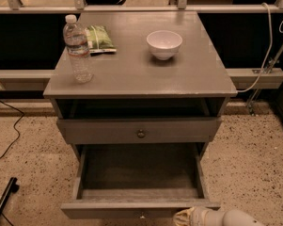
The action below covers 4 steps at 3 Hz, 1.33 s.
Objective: Close middle drawer
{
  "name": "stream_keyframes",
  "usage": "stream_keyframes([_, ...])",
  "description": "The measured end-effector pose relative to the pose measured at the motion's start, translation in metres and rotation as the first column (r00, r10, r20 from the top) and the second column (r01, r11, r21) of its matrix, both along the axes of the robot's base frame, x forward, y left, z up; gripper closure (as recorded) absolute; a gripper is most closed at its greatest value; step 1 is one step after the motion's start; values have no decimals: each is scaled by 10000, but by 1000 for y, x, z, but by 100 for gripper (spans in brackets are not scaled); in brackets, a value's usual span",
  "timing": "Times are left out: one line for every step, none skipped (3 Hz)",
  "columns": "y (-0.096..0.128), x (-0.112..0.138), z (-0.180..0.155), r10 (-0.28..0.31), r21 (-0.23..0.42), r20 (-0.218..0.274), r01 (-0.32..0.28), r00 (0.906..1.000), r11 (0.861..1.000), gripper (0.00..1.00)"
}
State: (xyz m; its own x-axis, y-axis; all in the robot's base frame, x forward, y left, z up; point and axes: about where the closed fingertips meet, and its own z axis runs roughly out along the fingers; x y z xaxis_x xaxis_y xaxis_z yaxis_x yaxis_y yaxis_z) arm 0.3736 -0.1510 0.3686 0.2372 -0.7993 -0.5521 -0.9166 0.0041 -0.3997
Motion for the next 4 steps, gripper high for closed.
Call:
stream_keyframes([-1,21,3,-247,201,162,244,9996,9995,100])
stream_keyframes([-4,48,4,-681,542,384,660,9969,9963,100])
stream_keyframes([7,86,-1,-1240,1232,574,1162,9906,9856,100])
stream_keyframes([21,125,-10,-1783,1645,616,1662,9820,9723,100])
